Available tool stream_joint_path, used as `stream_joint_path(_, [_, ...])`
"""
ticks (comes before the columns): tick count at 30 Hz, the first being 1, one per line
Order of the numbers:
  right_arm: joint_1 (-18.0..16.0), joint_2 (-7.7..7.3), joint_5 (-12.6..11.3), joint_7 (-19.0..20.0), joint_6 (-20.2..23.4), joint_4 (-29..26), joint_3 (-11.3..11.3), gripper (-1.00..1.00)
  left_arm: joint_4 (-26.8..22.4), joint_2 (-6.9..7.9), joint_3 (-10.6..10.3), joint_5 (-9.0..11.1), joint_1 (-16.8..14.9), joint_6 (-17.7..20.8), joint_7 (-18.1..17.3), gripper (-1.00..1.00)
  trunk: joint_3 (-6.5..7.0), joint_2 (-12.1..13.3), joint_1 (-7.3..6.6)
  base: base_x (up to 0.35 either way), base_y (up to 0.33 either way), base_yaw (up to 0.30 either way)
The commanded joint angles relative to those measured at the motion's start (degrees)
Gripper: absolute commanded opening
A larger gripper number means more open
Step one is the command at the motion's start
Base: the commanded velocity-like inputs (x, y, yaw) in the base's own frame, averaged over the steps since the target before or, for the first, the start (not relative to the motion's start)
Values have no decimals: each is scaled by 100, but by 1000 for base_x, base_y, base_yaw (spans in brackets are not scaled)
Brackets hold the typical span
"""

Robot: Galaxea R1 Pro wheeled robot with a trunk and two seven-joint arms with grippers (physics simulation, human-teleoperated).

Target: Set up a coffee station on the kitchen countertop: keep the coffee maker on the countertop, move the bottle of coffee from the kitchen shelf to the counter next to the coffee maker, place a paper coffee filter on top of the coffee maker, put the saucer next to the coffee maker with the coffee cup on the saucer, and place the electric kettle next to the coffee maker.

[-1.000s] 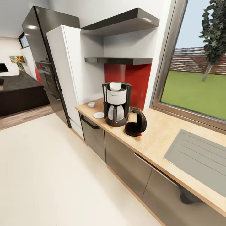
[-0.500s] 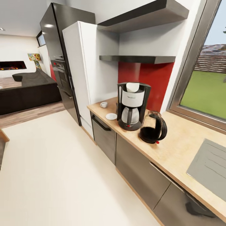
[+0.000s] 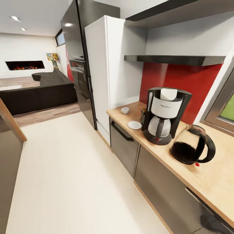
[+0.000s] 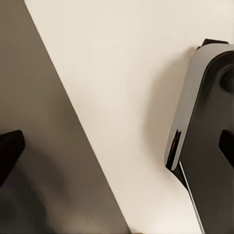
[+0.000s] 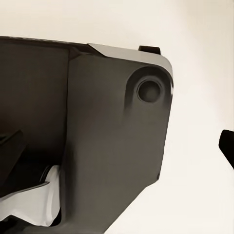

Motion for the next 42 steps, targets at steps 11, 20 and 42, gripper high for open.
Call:
stream_joint_path(11, [-2, 2, -60, -19, -21, 5, 50, 100, -1, -4, -13, 32, -5, -19, 5, 100, -76, -7, 5, 262, 248, 218])
stream_joint_path(20, [-2, -4, -67, -14, -21, 5, 49, 100, -4, -5, -19, 32, -5, -19, 5, 100, -134, -7, 5, 236, 271, 213])
stream_joint_path(42, [-3, -266, -68, 684, -21, -3, 49, 100, -20, -6, -48, -16, -13, -19, 5, 100, -214, -7, 5, 282, 167, 106])
